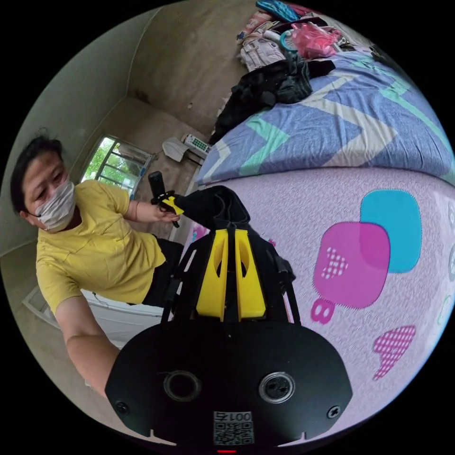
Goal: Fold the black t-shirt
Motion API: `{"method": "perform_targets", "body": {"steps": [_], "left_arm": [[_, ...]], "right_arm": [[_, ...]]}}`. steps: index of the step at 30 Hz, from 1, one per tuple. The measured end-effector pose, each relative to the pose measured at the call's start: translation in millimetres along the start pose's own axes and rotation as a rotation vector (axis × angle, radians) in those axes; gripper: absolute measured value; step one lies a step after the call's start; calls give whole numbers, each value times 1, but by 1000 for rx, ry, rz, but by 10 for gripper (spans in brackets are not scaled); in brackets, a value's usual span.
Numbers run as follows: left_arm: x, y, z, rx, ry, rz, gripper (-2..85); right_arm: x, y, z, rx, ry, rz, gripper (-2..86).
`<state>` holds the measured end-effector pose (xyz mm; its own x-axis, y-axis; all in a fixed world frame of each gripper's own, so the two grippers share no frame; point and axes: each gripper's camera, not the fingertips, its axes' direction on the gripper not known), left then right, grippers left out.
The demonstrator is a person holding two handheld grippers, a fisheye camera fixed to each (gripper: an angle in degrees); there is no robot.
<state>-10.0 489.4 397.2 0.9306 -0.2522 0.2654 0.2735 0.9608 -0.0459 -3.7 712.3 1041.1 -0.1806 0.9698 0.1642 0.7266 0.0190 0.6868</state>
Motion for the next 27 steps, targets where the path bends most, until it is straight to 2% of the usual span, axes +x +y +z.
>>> {"method": "perform_targets", "body": {"steps": [6, 10, 16, 21, 25, 27], "left_arm": [[104, 44, 38, -146, 60, 213, -9], [160, 99, 92, -289, 37, 265, -9], [193, 157, 156, -407, -124, 240, -9], [216, 155, 161, -378, -132, 282, -8], [207, 164, 186, -522, -145, 232, 0], [200, 164, 191, -528, -96, 169, 10]], "right_arm": [[-54, 87, 1, -42, -26, 37, 19], [-65, 154, 20, -72, -16, 130, 19], [-63, 212, 57, -83, 46, 212, 21], [-87, 223, 57, -1, 57, 142, 23], [-95, 230, 69, -41, 161, 194, 31], [-99, 230, 75, -75, 192, 216, 39]]}}
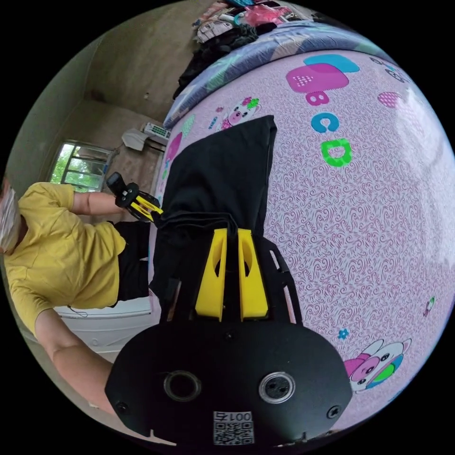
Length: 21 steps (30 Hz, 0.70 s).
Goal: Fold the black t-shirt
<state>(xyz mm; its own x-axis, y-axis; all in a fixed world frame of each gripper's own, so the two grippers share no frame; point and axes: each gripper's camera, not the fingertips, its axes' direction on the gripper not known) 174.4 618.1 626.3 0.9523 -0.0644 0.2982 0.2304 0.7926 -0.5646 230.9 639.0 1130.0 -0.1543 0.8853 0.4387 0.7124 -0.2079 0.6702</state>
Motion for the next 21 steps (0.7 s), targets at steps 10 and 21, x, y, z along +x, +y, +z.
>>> {"method": "perform_targets", "body": {"steps": [10, 21], "left_arm": [[22, 17, -52, 215, -34, -30, 5], [14, -82, -16, 251, -121, -69, -13]], "right_arm": [[-41, 19, -49, 176, 60, -29, 21], [-93, -36, 6, 40, 261, -142, 6]]}}
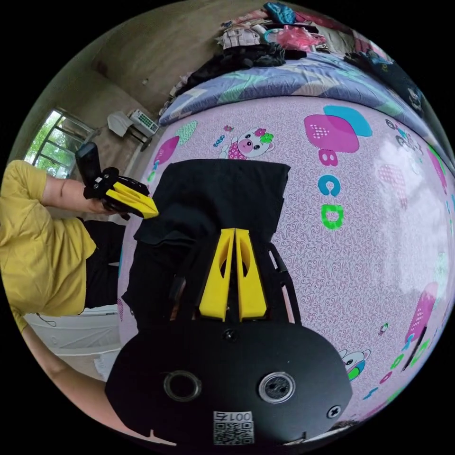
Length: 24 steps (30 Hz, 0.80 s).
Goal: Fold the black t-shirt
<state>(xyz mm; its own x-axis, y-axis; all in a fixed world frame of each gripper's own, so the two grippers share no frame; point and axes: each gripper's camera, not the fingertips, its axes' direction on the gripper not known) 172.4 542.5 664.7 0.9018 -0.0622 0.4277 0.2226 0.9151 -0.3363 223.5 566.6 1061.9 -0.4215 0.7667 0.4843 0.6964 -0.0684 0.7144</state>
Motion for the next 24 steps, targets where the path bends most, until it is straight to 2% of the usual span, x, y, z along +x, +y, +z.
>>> {"method": "perform_targets", "body": {"steps": [3, 7, 9, 12, 17, 20, 24], "left_arm": [[9, -16, 25, -10, 65, 15, -13], [11, -13, 66, -192, 67, -2, -14], [10, -9, 76, -225, 68, 9, -14], [8, -12, 69, -211, 50, 17, -13], [-3, 3, 15, -33, 139, -13, -14], [-28, 29, -25, 37, 126, -123, -15], [-98, 72, -76, 73, 118, -456, -14]], "right_arm": [[-6, 2, 14, -86, -35, -20, 4], [-7, 24, 32, -216, -87, -25, 1], [-4, 32, 32, -184, -97, 3, 1], [-3, 35, 23, -158, -82, 11, 1], [-7, 33, -9, 13, -136, -33, 3], [6, 33, -26, 102, -172, 2, 7], [32, 29, -45, 146, -203, 55, 22]]}}
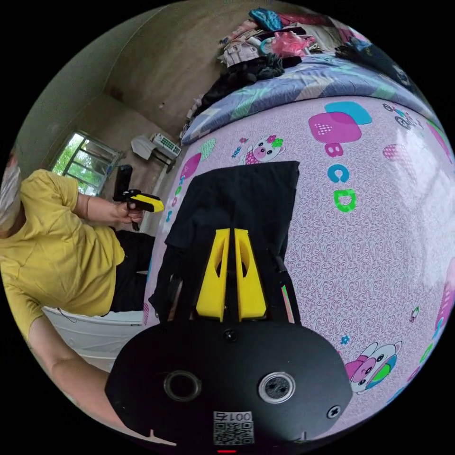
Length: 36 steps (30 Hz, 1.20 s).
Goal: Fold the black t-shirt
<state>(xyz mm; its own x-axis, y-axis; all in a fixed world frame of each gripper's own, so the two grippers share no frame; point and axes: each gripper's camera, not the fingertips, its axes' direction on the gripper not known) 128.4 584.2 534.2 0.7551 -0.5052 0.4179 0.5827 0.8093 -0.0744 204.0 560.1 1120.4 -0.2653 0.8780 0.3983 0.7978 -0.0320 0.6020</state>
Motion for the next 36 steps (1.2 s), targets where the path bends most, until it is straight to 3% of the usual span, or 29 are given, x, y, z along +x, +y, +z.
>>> {"method": "perform_targets", "body": {"steps": [6, 13, 23, 36], "left_arm": [[-98, -3, -52, 87, 64, -251, 12], [-135, -34, -58, 123, 154, -212, 79], [-188, -53, -57, 84, 195, -255, 71], [-231, -49, -60, 72, 289, -262, 38]], "right_arm": [[51, -31, -26, 43, -42, 97, 64], [111, -85, -33, -22, -120, 188, 84], [164, -132, -14, -218, -233, 229, 121], [211, -142, -23, -171, -349, 248, 110]]}}
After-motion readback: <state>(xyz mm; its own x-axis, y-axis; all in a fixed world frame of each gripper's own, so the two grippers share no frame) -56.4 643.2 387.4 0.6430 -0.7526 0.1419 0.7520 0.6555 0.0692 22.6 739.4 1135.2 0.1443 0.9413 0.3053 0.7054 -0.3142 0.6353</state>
